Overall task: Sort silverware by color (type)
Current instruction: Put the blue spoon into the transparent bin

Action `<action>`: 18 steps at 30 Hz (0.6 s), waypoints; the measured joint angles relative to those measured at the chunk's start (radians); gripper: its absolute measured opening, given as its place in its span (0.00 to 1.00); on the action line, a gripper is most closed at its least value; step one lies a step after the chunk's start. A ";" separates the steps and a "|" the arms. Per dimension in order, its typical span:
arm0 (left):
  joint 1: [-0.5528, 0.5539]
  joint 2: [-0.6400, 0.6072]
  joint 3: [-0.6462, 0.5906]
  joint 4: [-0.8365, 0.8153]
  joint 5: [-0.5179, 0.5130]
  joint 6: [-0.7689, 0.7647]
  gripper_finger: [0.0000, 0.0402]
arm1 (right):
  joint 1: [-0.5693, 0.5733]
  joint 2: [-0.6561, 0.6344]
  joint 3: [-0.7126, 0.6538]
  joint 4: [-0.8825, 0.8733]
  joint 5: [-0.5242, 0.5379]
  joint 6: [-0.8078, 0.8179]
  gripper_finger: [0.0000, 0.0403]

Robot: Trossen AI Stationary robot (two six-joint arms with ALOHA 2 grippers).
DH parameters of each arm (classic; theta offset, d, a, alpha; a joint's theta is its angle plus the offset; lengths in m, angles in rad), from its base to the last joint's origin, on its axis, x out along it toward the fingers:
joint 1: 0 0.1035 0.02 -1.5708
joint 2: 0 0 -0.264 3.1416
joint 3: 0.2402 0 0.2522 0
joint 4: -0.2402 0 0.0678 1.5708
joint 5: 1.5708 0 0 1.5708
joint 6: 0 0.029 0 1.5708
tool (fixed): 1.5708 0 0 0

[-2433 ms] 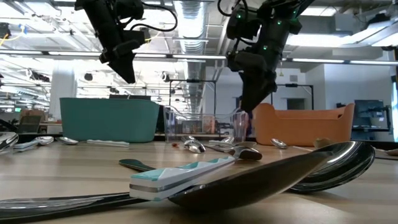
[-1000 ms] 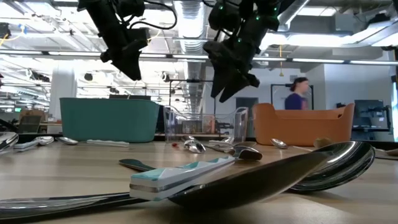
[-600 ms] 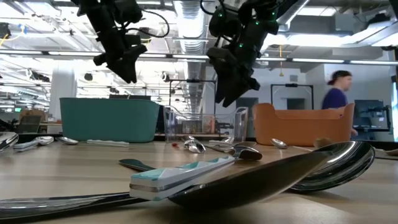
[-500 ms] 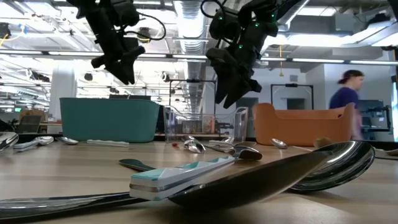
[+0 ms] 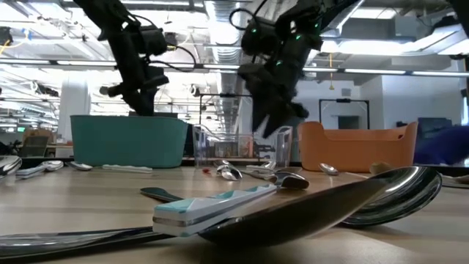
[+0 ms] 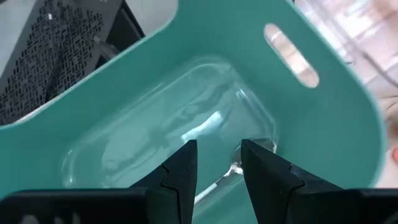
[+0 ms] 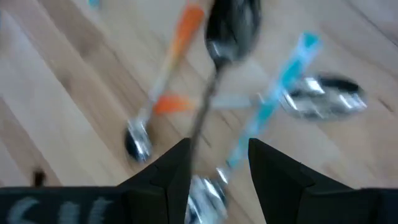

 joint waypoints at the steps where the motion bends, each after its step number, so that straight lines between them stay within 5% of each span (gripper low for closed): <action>1: 0.000 0.007 0.000 -0.001 0.000 0.007 0.28 | -0.002 0.007 -0.002 -0.006 -0.011 0.011 0.45; 18: 0.005 0.011 0.006 0.023 0.013 0.057 0.28 | 0.010 0.120 -0.003 -0.008 -0.035 0.152 0.45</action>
